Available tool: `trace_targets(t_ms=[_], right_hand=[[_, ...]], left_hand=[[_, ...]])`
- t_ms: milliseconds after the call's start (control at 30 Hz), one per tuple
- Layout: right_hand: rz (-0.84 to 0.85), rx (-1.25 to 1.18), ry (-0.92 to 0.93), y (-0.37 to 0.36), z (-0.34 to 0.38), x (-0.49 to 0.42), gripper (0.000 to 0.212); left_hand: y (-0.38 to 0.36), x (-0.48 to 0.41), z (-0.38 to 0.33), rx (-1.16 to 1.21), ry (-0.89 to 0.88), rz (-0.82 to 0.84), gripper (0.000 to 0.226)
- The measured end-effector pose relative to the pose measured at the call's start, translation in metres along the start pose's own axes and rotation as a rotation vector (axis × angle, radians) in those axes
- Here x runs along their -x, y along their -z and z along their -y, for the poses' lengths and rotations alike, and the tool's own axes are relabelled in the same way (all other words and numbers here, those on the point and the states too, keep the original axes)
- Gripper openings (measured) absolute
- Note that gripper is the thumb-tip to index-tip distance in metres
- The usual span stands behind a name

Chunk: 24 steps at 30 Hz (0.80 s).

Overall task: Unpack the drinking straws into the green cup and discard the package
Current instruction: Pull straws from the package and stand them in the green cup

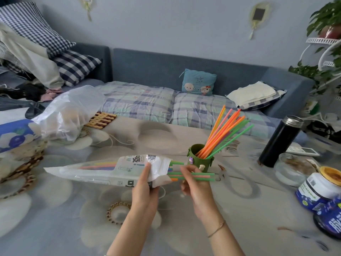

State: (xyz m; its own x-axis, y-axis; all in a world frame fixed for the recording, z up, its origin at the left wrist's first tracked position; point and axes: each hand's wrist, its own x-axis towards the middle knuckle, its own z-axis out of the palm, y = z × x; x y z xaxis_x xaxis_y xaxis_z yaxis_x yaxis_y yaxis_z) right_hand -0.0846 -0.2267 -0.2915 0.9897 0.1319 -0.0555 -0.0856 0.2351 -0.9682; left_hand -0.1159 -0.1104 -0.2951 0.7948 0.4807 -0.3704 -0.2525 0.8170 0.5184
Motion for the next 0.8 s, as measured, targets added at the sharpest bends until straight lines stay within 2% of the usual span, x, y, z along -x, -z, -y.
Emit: trace_targets(t_ms=[67,133,167,233,267,400,467,533,633,700,800], right_hand=[[-0.031,-0.017,0.035,0.003,0.005,-0.003,0.011],[-0.14,-0.087,0.081,0.014,0.012,-0.009,0.018],[-0.188,-0.119,0.099,0.019,0.016,-0.011,0.021],[-0.233,-0.119,0.107,0.023,0.017,-0.011,0.023],[-0.214,-0.09,0.093,0.02,0.015,-0.01,0.022],[-0.03,0.035,0.044,-0.001,0.004,-0.001,0.024],[0.026,0.052,0.078,-0.004,0.005,0.001,0.017],[-0.021,0.021,0.105,0.0,0.008,0.0,0.016],[-0.214,-0.054,0.136,0.012,0.016,-0.006,0.036],[-0.293,-0.078,0.125,0.016,0.018,-0.007,0.04],[-0.167,0.024,0.101,0.005,0.011,-0.005,0.026]], left_hand=[[0.0,-0.001,-0.002,0.011,0.017,0.017,0.028],[0.003,-0.005,-0.007,0.032,0.003,0.048,0.016],[0.004,-0.008,-0.01,0.044,-0.008,0.049,0.016],[0.005,-0.011,-0.012,0.075,-0.028,0.043,0.031],[0.005,-0.011,-0.012,0.074,-0.028,0.035,0.035],[0.0,-0.003,-0.005,0.06,-0.001,0.003,0.018],[-0.004,0.001,-0.003,0.072,0.005,-0.006,0.025],[-0.004,0.001,-0.005,0.071,0.019,0.002,0.03],[0.0,-0.003,-0.011,0.084,0.03,0.042,0.009],[0.0,-0.004,-0.014,0.082,0.019,0.038,0.006],[-0.002,-0.001,-0.01,0.045,0.021,0.044,0.007]])
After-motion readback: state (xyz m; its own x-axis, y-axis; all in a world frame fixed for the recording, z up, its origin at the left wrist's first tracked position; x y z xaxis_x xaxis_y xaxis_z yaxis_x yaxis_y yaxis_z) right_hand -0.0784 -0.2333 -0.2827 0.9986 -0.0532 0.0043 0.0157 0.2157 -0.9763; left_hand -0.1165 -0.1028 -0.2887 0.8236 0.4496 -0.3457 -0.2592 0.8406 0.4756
